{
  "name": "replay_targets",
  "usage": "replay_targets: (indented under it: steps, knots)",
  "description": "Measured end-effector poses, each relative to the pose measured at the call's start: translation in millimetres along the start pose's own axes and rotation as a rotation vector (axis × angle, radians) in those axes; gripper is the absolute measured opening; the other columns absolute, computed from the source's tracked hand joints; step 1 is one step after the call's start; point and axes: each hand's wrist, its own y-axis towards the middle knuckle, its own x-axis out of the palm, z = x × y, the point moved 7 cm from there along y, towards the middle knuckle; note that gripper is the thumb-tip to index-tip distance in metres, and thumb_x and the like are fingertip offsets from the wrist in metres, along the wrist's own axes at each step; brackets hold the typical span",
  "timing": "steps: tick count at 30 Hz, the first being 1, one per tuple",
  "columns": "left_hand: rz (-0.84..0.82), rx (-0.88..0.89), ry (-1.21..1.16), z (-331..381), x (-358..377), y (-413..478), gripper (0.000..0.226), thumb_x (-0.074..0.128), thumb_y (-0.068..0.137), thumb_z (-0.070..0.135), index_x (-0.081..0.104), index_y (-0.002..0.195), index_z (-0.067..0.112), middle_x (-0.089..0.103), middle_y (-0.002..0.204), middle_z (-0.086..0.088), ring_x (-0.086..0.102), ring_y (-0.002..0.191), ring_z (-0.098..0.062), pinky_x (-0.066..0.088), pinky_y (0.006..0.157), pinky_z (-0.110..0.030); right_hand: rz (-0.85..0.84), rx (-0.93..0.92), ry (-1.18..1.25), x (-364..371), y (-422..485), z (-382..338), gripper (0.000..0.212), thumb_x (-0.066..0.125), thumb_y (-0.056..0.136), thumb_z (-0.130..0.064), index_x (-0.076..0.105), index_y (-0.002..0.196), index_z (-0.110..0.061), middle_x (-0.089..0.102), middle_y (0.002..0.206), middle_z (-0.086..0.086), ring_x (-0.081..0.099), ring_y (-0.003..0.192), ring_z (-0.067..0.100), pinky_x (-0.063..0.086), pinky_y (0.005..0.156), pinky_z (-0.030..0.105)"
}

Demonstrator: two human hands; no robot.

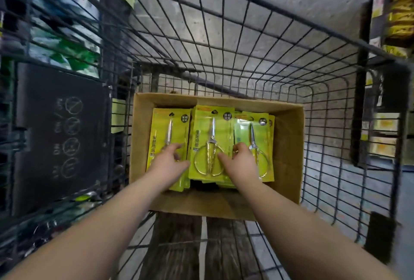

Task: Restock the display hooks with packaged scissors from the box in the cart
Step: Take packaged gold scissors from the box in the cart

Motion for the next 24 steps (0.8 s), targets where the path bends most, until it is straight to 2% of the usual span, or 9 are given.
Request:
replay_targets:
  steps: [2, 6, 9, 12, 14, 16, 18, 22, 24]
  knots:
    - [0.006, -0.017, -0.046, 4.8, 2.1, 3.8, 0.058, 0.062, 0.09, 0.024, 0.038, 0.143, 0.018, 0.054, 0.123, -0.005, 0.055, 0.101, -0.021, 0.047, 0.08, -0.031, -0.013, -0.019, 0.003, 0.6, 2.8, -1.7, 0.057, 0.062, 0.088, -0.037, 0.041, 0.134, -0.011, 0.057, 0.125, 0.01, 0.052, 0.081, 0.016, 0.04, 0.064, 0.025]
    - [-0.024, -0.022, -0.113, 17.5, 14.4, 11.0, 0.063, 0.063, 0.089, 0.028, 0.037, 0.144, 0.015, 0.055, 0.123, -0.008, 0.052, 0.111, -0.023, 0.043, 0.091, -0.033, -0.03, -0.034, 0.108, -0.8, 2.0, 2.4, 0.056, 0.061, 0.09, -0.026, 0.035, 0.138, -0.011, 0.05, 0.136, 0.011, 0.056, 0.089, 0.019, 0.042, 0.06, 0.02]
    - [-0.007, -0.027, -0.111, 22.1, 21.2, 15.1, 0.06, 0.063, 0.089, 0.03, 0.039, 0.142, 0.015, 0.056, 0.123, -0.008, 0.053, 0.112, -0.024, 0.044, 0.094, -0.036, -0.039, -0.026, 0.182, -7.9, 0.7, 11.9, 0.053, 0.057, 0.09, -0.016, 0.034, 0.138, -0.011, 0.052, 0.128, 0.008, 0.05, 0.066, 0.009, 0.041, 0.051, 0.02]
    - [0.027, -0.037, -0.114, 23.1, 24.4, 15.5, 0.058, 0.061, 0.09, 0.031, 0.04, 0.141, 0.015, 0.054, 0.121, -0.007, 0.053, 0.109, -0.023, 0.046, 0.092, -0.036, -0.037, -0.019, 0.262, -23.9, 0.1, 22.6, 0.05, 0.055, 0.091, -0.011, 0.035, 0.137, -0.01, 0.049, 0.126, 0.004, 0.05, 0.066, 0.011, 0.049, 0.061, 0.028]
    - [0.048, -0.013, -0.126, 27.2, 27.0, 14.0, 0.054, 0.06, 0.091, 0.031, 0.043, 0.139, 0.014, 0.053, 0.112, -0.004, 0.053, 0.101, -0.02, 0.045, 0.085, -0.031, -0.062, -0.014, 0.32, -32.9, -2.6, 27.9, 0.05, 0.054, 0.092, -0.011, 0.033, 0.137, -0.012, 0.049, 0.122, 0.006, 0.054, 0.068, 0.015, 0.049, 0.058, 0.028]
    - [0.076, 0.006, -0.157, 31.5, 29.2, 12.6, 0.047, 0.058, 0.093, 0.027, 0.046, 0.137, 0.014, 0.052, 0.108, -0.002, 0.052, 0.096, -0.019, 0.044, 0.08, -0.03, -0.081, -0.013, 0.38, -39.3, -4.6, 30.2, 0.046, 0.054, 0.092, -0.009, 0.035, 0.134, -0.012, 0.056, 0.111, 0.008, 0.063, 0.078, 0.029, 0.055, 0.069, 0.04]
    - [0.138, 0.008, -0.153, 32.2, 25.9, 13.4, 0.042, 0.055, 0.094, 0.021, 0.049, 0.135, 0.014, 0.055, 0.115, -0.005, 0.054, 0.098, -0.021, 0.045, 0.081, -0.031, -0.086, -0.02, 0.404, -44.4, -6.3, 31.5, 0.041, 0.054, 0.091, -0.008, 0.038, 0.129, -0.013, 0.059, 0.098, 0.003, 0.064, 0.091, 0.039, 0.054, 0.081, 0.052]
    - [0.152, -0.056, -0.071, 22.1, 21.3, 22.3, 0.048, 0.056, 0.093, 0.018, 0.045, 0.14, 0.014, 0.05, 0.138, -0.012, 0.055, 0.112, -0.026, 0.043, 0.082, -0.029, -0.033, -0.044, 0.418, -57.5, -8.6, 40.6, 0.04, 0.054, 0.092, -0.008, 0.039, 0.129, -0.012, 0.06, 0.111, 0.007, 0.063, 0.093, 0.029, 0.053, 0.087, 0.052]
    - [0.108, -0.092, -0.045, 20.5, 26.1, 24.5, 0.058, 0.059, 0.091, 0.021, 0.038, 0.145, 0.013, 0.042, 0.146, -0.013, 0.049, 0.124, -0.029, 0.043, 0.092, -0.029, 0.008, -0.052, 0.43, -65.0, -8.6, 47.6, 0.038, 0.054, 0.092, -0.007, 0.04, 0.127, -0.012, 0.058, 0.108, 0.004, 0.062, 0.089, 0.024, 0.053, 0.087, 0.051]
